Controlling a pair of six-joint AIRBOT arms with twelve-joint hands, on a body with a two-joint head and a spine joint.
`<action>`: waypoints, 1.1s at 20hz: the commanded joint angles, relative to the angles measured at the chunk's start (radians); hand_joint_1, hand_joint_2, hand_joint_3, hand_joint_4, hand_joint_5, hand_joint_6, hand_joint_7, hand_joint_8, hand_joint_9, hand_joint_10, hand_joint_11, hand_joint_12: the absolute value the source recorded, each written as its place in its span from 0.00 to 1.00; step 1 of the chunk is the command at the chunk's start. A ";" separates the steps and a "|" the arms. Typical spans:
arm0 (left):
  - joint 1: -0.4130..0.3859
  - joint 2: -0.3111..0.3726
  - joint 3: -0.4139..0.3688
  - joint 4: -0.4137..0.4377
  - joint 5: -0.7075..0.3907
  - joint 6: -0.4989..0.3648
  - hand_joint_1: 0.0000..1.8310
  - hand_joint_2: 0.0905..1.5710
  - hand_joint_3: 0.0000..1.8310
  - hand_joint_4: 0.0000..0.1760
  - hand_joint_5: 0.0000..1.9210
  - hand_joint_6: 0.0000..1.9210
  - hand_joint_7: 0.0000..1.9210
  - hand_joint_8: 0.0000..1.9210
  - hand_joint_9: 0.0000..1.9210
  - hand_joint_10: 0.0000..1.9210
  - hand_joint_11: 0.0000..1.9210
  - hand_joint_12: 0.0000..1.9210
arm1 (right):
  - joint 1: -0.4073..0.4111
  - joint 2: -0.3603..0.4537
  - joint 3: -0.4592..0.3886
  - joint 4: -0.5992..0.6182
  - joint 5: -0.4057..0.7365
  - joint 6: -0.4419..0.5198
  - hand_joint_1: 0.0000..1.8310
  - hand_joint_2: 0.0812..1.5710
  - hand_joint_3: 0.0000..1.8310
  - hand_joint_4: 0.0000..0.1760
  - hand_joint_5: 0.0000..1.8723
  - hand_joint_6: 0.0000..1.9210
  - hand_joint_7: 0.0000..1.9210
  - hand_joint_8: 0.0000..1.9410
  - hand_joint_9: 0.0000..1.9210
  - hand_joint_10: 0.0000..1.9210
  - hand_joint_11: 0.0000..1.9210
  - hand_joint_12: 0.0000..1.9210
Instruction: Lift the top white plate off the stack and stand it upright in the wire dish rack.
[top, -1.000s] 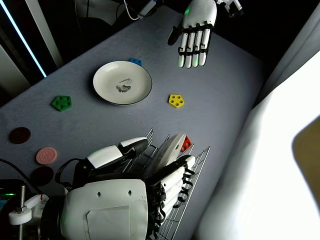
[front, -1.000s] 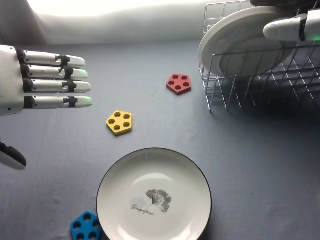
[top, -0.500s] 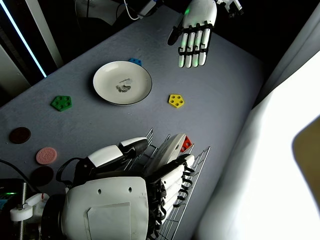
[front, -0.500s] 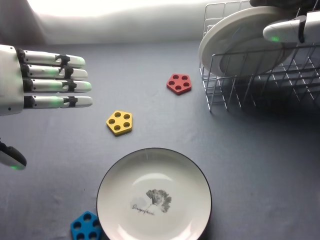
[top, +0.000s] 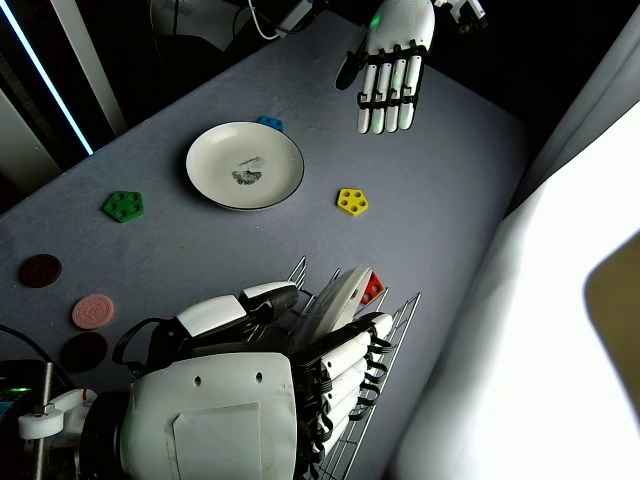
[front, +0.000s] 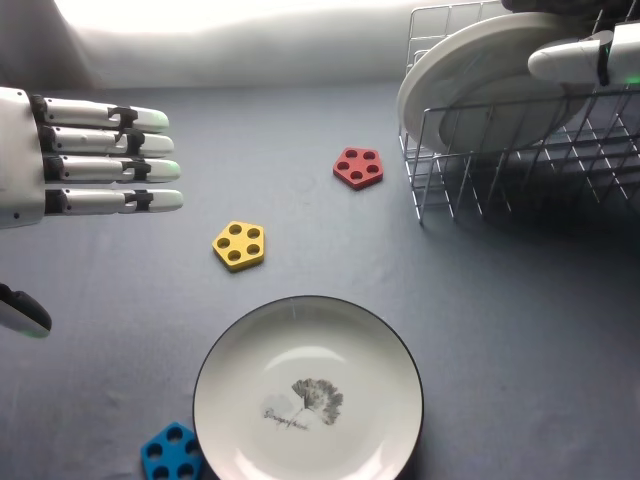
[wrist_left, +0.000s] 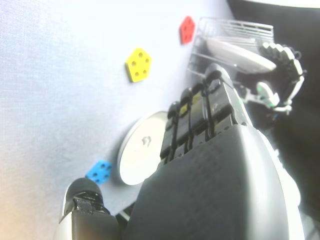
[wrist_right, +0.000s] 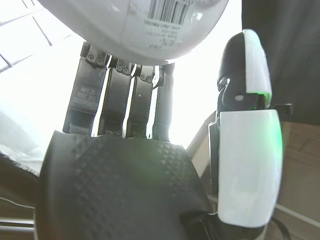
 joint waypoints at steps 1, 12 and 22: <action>-0.017 0.009 0.001 -0.080 -0.066 0.010 0.03 0.56 0.00 0.00 0.03 0.00 0.04 0.00 0.03 0.00 0.04 0.00 | 0.003 0.015 0.010 0.058 0.113 0.001 0.56 0.61 0.00 0.00 0.37 0.00 0.40 0.00 0.42 0.00 0.45 0.00; -0.017 0.010 0.001 -0.087 -0.069 0.020 0.02 0.57 0.00 0.00 0.04 0.00 0.05 0.00 0.04 0.00 0.05 0.00 | 0.012 0.013 0.008 0.066 0.139 -0.045 0.56 0.58 0.00 0.00 0.38 0.00 0.36 0.00 0.39 0.00 0.44 0.00; -0.017 0.010 0.000 -0.095 -0.069 0.027 0.01 0.57 0.00 0.00 0.04 0.00 0.05 0.00 0.04 0.00 0.04 0.00 | 0.024 0.013 0.014 0.083 0.177 -0.129 0.56 0.58 0.00 0.00 0.34 0.00 0.33 0.00 0.34 0.00 0.39 0.00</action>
